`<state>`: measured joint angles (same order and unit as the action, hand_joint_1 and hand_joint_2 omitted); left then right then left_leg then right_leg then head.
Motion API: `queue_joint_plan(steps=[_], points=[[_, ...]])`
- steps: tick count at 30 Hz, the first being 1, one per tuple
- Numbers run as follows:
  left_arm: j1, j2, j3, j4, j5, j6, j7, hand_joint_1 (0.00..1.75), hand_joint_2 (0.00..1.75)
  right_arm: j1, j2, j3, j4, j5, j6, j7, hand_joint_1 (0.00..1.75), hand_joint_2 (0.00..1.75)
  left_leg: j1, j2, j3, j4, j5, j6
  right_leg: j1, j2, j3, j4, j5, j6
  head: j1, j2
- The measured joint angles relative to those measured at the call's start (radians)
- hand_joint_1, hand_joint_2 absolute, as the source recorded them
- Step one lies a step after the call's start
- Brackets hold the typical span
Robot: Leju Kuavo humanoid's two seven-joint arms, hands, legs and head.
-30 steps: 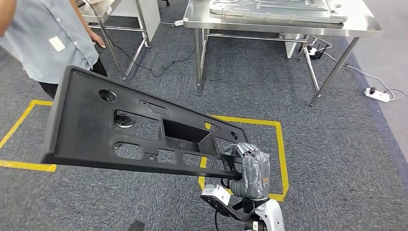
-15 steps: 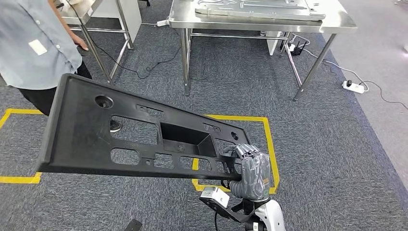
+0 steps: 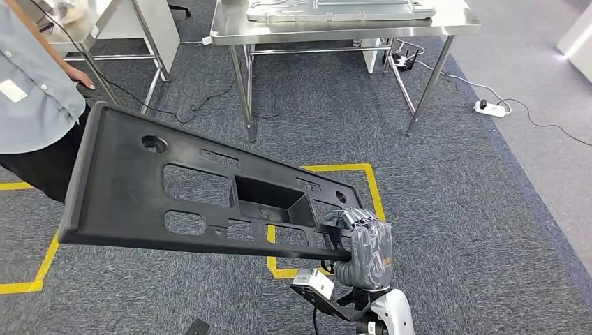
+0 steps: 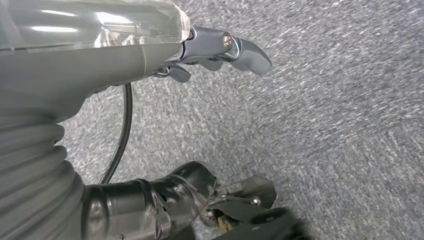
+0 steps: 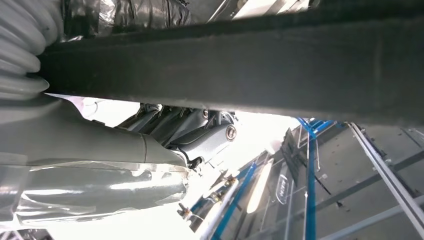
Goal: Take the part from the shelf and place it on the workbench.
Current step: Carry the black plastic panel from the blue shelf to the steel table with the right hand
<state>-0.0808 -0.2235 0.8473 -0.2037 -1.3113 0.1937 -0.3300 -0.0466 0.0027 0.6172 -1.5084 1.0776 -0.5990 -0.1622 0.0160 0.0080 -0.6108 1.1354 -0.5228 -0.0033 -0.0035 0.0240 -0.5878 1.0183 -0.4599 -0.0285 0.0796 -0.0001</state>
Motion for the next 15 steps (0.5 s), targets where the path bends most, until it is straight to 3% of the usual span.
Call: queue_joint_plan(steps=[2,5,7,8,10,11,12,13,15], points=[[-0.003,0.001,0.000,0.000,-0.004,-0.002,0.000,0.00,1.75,-0.002,0.000,0.002,0.000,0.015,0.005,-0.003,1.75,1.75,-0.005,-0.004,0.046,-0.103,0.036,0.009,0.002,0.004,-0.003,0.006,-0.002,0.007,0.000,0.000],[-0.005,0.000,-0.001,0.000,-0.010,-0.005,0.001,0.00,1.75,-0.003,0.000,0.009,0.003,0.055,-0.004,-0.006,1.75,1.75,-0.008,-0.004,0.053,-0.125,0.042,0.020,0.003,0.004,-0.007,0.004,0.000,0.023,0.000,0.000],[-0.007,-0.001,-0.001,0.000,-0.012,-0.008,0.002,0.00,1.75,-0.005,0.000,0.012,0.005,0.077,-0.013,-0.008,1.75,1.75,-0.002,-0.001,0.058,-0.138,0.052,0.031,0.004,-0.002,-0.015,0.025,-0.018,0.033,0.001,0.000],[-0.008,-0.002,-0.001,0.000,-0.012,-0.011,0.002,0.00,1.75,-0.006,0.000,0.014,0.007,0.082,-0.017,-0.009,1.75,1.75,0.002,0.001,0.060,-0.143,0.055,0.036,0.004,-0.005,-0.031,0.063,-0.043,0.038,0.001,0.000],[-0.009,-0.002,-0.001,0.000,-0.012,-0.019,-0.001,0.00,1.75,-0.007,0.000,0.018,0.010,0.086,-0.019,-0.010,1.75,1.75,0.002,0.003,0.059,-0.144,0.056,0.041,-0.002,-0.011,-0.090,0.191,-0.109,0.046,0.002,0.000],[-0.009,-0.002,-0.001,0.000,-0.013,-0.023,-0.003,0.00,1.75,-0.007,0.000,0.019,0.013,0.086,-0.020,-0.010,1.75,1.75,0.002,0.005,0.058,-0.144,0.056,0.041,-0.006,-0.012,-0.119,0.251,-0.130,0.050,0.002,0.000],[-0.009,-0.002,-0.001,0.000,-0.014,-0.025,-0.005,0.00,1.75,-0.007,0.000,0.020,0.016,0.086,-0.020,-0.009,1.75,1.75,0.002,0.005,0.058,-0.143,0.055,0.041,-0.010,-0.013,-0.134,0.281,-0.133,0.053,0.002,0.000],[-0.009,-0.002,-0.002,0.000,-0.015,-0.026,-0.007,0.00,1.75,-0.007,-0.001,0.020,0.020,0.086,-0.020,-0.009,1.75,1.75,0.002,0.006,0.058,-0.141,0.054,0.040,-0.013,-0.015,-0.129,0.270,-0.115,0.056,0.002,0.000],[-0.009,-0.002,-0.002,0.000,-0.016,-0.027,-0.009,0.00,1.75,-0.008,-0.001,0.020,0.024,0.086,-0.020,-0.009,1.75,1.75,0.003,0.005,0.060,-0.136,0.050,0.034,-0.019,-0.022,-0.067,0.145,-0.047,0.058,0.002,0.000]])
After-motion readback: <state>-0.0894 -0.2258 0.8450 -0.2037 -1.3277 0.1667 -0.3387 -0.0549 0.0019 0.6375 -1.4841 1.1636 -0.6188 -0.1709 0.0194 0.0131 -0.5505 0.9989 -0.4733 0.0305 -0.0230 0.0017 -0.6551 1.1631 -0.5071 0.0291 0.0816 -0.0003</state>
